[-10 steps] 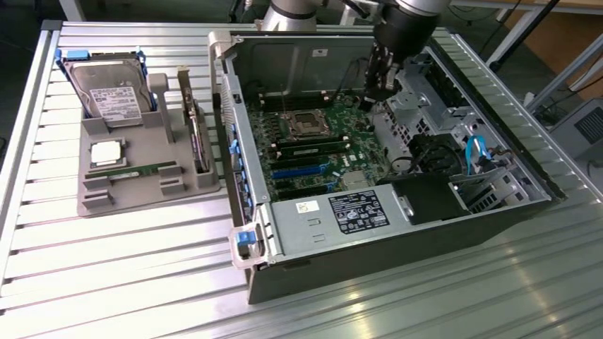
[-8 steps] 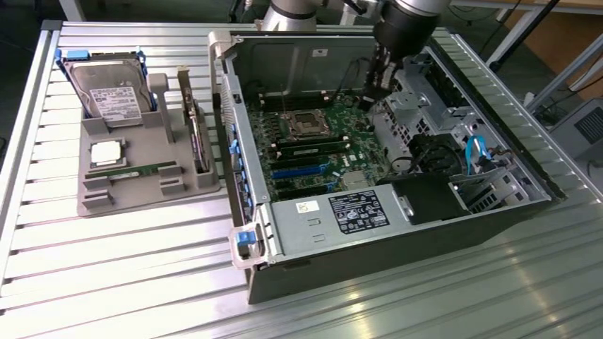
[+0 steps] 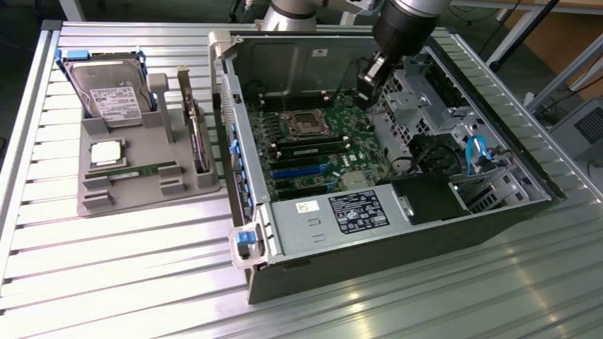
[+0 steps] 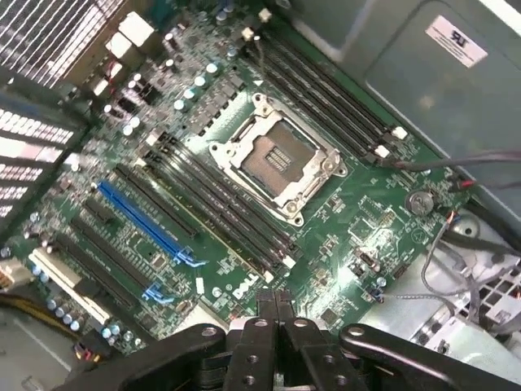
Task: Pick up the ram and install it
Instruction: 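Press down the ram until it locks into place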
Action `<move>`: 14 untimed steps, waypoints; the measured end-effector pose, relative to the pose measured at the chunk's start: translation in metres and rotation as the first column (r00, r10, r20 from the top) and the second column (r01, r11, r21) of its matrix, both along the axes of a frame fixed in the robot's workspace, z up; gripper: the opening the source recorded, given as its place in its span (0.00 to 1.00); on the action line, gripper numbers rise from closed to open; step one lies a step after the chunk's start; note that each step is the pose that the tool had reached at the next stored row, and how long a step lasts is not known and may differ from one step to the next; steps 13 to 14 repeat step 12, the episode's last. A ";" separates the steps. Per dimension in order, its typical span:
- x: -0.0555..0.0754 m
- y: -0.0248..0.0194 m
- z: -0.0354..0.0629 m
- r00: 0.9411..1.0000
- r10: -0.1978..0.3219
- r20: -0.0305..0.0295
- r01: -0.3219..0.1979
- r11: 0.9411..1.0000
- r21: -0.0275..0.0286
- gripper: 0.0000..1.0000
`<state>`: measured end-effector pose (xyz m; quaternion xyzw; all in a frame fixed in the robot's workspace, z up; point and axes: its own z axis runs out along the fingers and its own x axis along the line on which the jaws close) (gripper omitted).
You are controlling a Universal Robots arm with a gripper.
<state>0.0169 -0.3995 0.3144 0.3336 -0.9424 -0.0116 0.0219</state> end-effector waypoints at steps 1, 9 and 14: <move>0.000 0.0000 -0.0002 0.997 -0.071 0.000 0.071 0.997 0.000 0.10; 0.000 0.0000 -0.0015 0.864 -0.504 0.000 0.504 0.864 0.000 0.10; 0.000 0.0000 -0.0015 0.846 -0.534 0.000 0.534 0.846 0.000 0.10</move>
